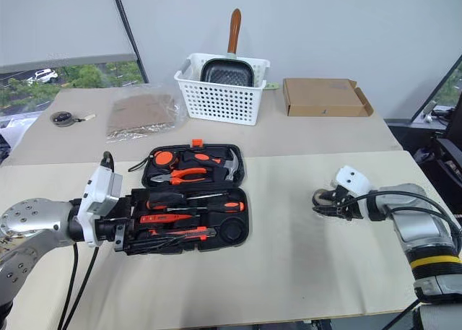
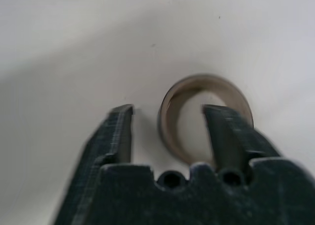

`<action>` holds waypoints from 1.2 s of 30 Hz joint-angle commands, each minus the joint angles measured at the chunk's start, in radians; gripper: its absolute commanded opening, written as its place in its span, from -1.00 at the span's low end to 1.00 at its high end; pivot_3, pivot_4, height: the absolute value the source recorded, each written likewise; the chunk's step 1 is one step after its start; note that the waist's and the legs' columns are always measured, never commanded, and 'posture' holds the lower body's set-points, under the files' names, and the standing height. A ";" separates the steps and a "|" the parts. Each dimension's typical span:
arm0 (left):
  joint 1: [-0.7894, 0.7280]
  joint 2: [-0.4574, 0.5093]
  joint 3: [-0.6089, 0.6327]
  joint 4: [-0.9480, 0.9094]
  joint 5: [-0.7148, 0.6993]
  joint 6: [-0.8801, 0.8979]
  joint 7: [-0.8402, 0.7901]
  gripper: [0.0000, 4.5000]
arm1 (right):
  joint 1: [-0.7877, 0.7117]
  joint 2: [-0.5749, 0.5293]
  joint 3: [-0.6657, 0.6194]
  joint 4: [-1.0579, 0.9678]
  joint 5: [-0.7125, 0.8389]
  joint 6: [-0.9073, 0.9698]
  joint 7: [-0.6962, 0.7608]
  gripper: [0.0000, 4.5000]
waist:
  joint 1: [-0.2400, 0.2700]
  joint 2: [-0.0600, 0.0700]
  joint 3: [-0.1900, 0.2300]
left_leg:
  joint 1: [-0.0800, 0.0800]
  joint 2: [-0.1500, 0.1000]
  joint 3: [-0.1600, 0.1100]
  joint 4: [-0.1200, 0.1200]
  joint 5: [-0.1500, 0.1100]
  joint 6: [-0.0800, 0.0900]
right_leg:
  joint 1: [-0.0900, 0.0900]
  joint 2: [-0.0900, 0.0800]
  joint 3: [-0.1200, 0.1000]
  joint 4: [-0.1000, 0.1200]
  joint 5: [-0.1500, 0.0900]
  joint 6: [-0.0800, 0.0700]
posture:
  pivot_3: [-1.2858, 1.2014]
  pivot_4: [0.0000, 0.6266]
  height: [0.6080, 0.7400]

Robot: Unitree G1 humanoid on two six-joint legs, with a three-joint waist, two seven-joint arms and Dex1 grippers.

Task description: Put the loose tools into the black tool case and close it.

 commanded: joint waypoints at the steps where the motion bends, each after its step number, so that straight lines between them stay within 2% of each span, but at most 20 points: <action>1: 0.004 0.012 0.021 -0.030 0.000 -0.026 -0.001 1.00 | -0.035 0.003 -0.006 0.022 -0.010 -0.040 0.014 -0.69 | -0.001 0.000 0.000 | 0.000 0.000 0.000 0.000 0.002 -0.003 | 0.000 0.000 0.000 0.000 0.000 0.000 | 0.03 -0.52 0.39; 3: 0.013 0.011 0.026 -0.033 -0.001 -0.028 0.001 1.00 | -0.045 0.007 -0.004 0.030 -0.012 -0.056 0.019 -0.98 | -0.002 0.000 0.000 | -0.001 -0.001 0.000 0.000 0.002 -0.004 | 0.000 0.000 0.001 -0.001 0.000 0.000 | 0.03 -0.52 0.39; 8: 0.051 0.013 0.047 -0.033 0.000 -0.035 0.003 1.00 | -0.065 0.006 -0.009 -0.050 0.017 -0.042 0.059 -0.98 | -0.002 0.000 0.000 | -0.001 -0.001 0.000 0.000 0.002 -0.004 | 0.000 0.000 0.000 -0.001 0.000 0.000 | 0.03 -0.52 0.39; 12: 0.108 0.014 0.067 -0.028 0.022 -0.053 0.005 1.00 | -0.061 0.028 0.015 -0.339 0.128 0.095 0.139 -0.98 | -0.009 0.001 0.001 | 0.000 0.000 0.000 0.000 0.002 -0.005 | 0.000 0.000 0.001 -0.001 0.000 0.000 | 0.03 -0.52 0.39; 18: 0.128 0.012 0.086 -0.020 0.027 -0.059 0.011 1.00 | -0.049 0.101 0.137 -0.669 0.194 0.237 0.138 -0.98 | 0.004 0.002 0.001 | 0.000 0.003 -0.002 0.000 0.000 -0.001 | 0.000 0.003 -0.001 0.000 0.000 0.000 | 0.03 -0.52 0.39; 27: 0.145 0.015 0.101 -0.032 0.026 -0.057 0.018 1.00 | -0.114 0.179 0.315 -0.650 0.061 0.208 0.107 -0.98 | 0.002 0.002 0.001 | -0.002 0.001 -0.002 0.001 -0.001 0.000 | 0.000 0.001 0.000 -0.002 0.000 -0.001 | 0.03 -0.52 0.39; 30: 0.153 0.016 0.109 -0.036 0.024 -0.056 0.022 1.00 | -0.133 0.181 0.338 -0.627 0.040 0.197 0.117 -0.98 | 0.001 0.002 0.001 | -0.002 0.001 -0.002 0.000 0.002 -0.005 | 0.000 0.002 0.000 -0.002 0.000 -0.001 | 0.03 -0.52 0.39; 36: 0.165 0.020 0.123 -0.041 0.017 -0.054 0.026 1.00 | -0.135 0.184 0.363 -0.631 0.039 0.197 0.152 -0.98 | -0.002 0.002 0.001 | -0.002 0.001 -0.002 0.000 0.001 -0.003 | 0.000 0.002 0.000 -0.002 0.000 -0.001 | 0.03 -0.52 0.39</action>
